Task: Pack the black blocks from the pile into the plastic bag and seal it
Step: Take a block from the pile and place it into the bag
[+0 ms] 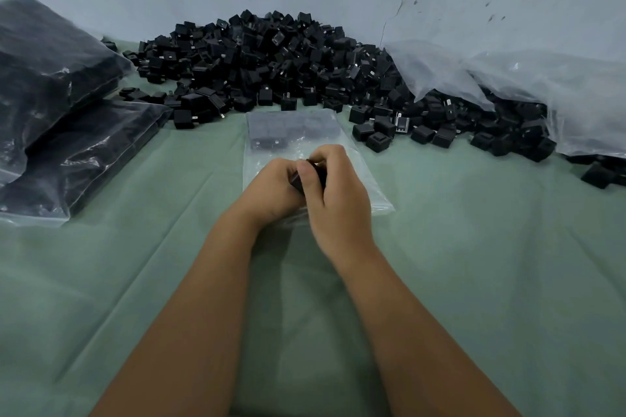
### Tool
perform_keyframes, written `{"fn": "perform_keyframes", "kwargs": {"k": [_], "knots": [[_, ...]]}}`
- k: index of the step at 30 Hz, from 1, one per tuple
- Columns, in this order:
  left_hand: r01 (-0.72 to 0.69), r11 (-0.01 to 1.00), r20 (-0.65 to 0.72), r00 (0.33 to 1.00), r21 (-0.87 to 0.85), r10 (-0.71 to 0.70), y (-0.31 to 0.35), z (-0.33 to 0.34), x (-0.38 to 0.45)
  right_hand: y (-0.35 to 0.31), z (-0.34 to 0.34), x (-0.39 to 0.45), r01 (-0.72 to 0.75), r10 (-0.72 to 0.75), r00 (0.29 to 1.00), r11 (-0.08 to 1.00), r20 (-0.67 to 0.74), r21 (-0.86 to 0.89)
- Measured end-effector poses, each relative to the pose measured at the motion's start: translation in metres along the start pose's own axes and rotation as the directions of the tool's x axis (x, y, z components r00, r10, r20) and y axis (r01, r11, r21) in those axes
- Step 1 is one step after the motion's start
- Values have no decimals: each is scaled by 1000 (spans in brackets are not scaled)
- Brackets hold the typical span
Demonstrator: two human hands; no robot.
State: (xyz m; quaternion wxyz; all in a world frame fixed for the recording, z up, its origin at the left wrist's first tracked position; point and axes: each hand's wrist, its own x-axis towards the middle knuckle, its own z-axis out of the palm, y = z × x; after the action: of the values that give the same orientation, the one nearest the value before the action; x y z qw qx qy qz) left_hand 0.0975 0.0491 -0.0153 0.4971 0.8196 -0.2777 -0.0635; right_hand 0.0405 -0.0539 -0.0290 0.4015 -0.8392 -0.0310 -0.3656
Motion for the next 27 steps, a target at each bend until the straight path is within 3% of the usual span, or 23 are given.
{"fn": "perform_keyframes", "kwargs": {"k": [3,7,11,14,18,22,27], "knots": [[10,1000,73,997,9,-11,3,0,-2,8,-5,3,-50,50,998,999,-36,-18],[27,999,171,985,42,-34,0,-1,-5,13,-11,8,-172,177,983,981,-40,92],[47,998,-22,999,35,-46,-2,-3,-3,8,-12,7,-130,140,988,981,-63,146],[43,998,-137,989,-46,-49,-2,-8,0,1,-7,1,29,-28,1000,998,-9,52],[-12,975,-256,965,-223,-46,-3,-16,0,0,-4,0,54,-52,998,990,20,-129],[-47,942,-237,971,-332,-35,-3,-17,-1,7,-3,2,2,76,983,903,165,-429],[-97,907,-137,990,-410,43,-1,-21,-5,1,-5,2,-126,175,969,957,174,-262]]}}
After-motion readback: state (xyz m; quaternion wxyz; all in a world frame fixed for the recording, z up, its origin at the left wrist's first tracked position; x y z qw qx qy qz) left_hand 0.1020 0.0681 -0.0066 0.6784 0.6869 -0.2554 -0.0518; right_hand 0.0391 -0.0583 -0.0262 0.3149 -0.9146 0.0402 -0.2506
